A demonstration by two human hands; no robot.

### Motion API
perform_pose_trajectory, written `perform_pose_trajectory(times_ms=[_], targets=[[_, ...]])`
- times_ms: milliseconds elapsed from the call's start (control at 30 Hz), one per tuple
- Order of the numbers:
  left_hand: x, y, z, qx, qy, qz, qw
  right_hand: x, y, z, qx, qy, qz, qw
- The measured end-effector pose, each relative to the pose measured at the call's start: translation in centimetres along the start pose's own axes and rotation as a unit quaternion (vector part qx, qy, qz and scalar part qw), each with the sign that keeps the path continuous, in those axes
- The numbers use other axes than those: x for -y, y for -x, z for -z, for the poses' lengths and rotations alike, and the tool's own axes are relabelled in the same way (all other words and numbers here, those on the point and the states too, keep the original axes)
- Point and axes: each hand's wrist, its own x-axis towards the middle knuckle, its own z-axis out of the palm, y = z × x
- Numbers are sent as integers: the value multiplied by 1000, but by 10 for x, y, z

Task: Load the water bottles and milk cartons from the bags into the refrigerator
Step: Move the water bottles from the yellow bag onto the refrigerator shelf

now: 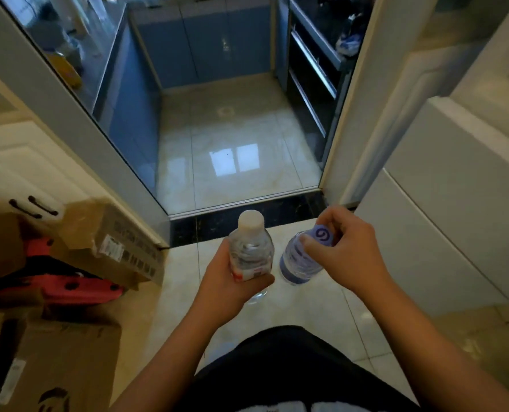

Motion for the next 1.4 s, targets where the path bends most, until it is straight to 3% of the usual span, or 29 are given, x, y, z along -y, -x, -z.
perform_pose_trajectory(times_ms=[333, 733, 1233, 1400], targets=[[-63, -187, -86, 199, -9, -85, 976, -53, -99, 84, -200, 41, -78, 976], [-206, -369, -211, 409, 18, -223, 885, -54, -195, 214, -452, 138, -93, 877], [-399, -410, -381, 446, 196, -329, 809, -24, -265, 417, -608, 238, -28, 757], [-443, -413, -434, 450, 224, -337, 796, -28, -280, 480, -634, 246, -13, 733]])
